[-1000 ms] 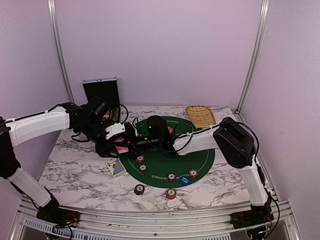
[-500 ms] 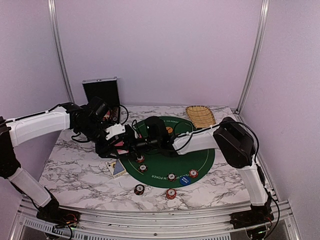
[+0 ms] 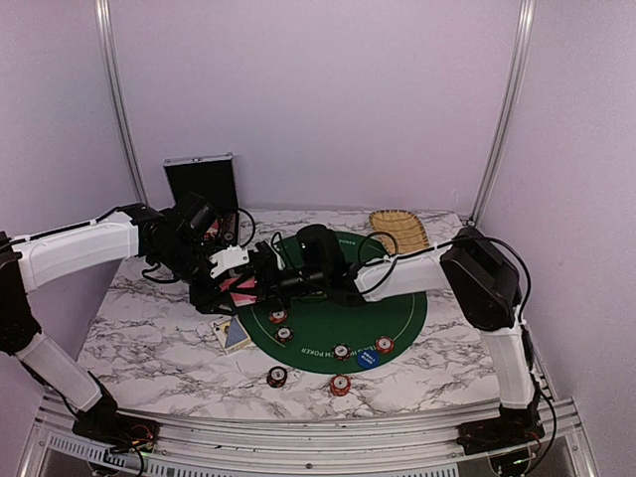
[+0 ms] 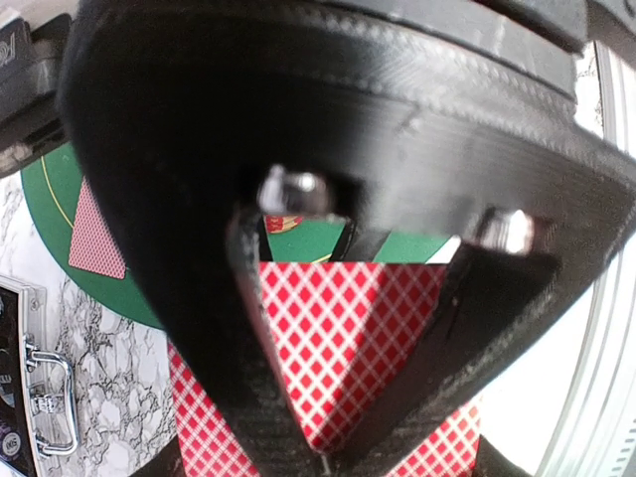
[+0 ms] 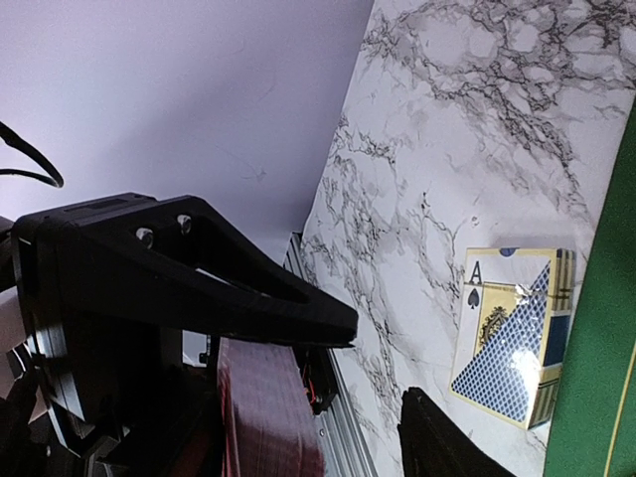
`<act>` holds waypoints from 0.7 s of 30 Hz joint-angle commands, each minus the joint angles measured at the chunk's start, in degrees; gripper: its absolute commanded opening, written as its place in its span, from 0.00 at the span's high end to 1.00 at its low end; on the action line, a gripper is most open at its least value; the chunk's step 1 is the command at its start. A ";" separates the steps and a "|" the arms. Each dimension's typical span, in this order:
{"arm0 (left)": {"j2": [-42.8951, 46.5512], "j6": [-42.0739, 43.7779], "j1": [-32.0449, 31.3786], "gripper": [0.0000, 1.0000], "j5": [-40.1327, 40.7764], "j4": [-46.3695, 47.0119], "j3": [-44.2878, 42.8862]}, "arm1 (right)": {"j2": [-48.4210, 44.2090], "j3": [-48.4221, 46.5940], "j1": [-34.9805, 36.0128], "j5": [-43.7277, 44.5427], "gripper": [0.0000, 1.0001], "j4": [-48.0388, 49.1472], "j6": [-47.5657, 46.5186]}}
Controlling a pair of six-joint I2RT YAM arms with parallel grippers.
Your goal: Distribute texas hold em gaming equipment
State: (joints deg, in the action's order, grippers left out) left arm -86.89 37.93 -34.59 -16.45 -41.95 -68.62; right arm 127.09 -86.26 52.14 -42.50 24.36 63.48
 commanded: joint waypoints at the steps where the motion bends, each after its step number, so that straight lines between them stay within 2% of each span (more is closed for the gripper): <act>1: 0.51 0.63 -0.04 0.84 -0.18 -0.05 -0.89 | -2.91 1.58 -0.55 0.79 0.46 -2.59 -1.36; 8: 0.54 0.72 -0.04 0.84 0.03 -0.01 -0.64 | -5.30 3.88 -0.99 1.24 0.59 -1.56 -1.09; 21: 0.72 1.06 -0.04 0.85 0.56 -0.03 -0.03 | -7.78 5.79 -1.67 1.48 0.69 -1.83 -1.74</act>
State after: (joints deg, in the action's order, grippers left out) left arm -86.89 38.37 -34.57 -15.94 -41.93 -68.60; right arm 121.89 -81.23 51.29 -41.67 24.08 62.72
